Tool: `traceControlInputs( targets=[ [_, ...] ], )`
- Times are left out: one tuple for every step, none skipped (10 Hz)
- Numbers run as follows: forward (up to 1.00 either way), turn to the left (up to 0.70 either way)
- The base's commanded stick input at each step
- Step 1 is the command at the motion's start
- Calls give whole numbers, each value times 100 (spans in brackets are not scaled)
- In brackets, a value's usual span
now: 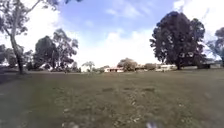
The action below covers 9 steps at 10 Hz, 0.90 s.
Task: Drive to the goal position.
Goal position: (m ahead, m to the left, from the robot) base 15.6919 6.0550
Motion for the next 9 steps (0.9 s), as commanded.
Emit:
traceControlInputs(
  targets=[
    [70, 0],
    [70, 0],
    [70, 0],
    [70, 0],
    [70, 0],
    [70, 0],
    [70, 0],
    [70, 0],
    [70, 0]
  ],
)
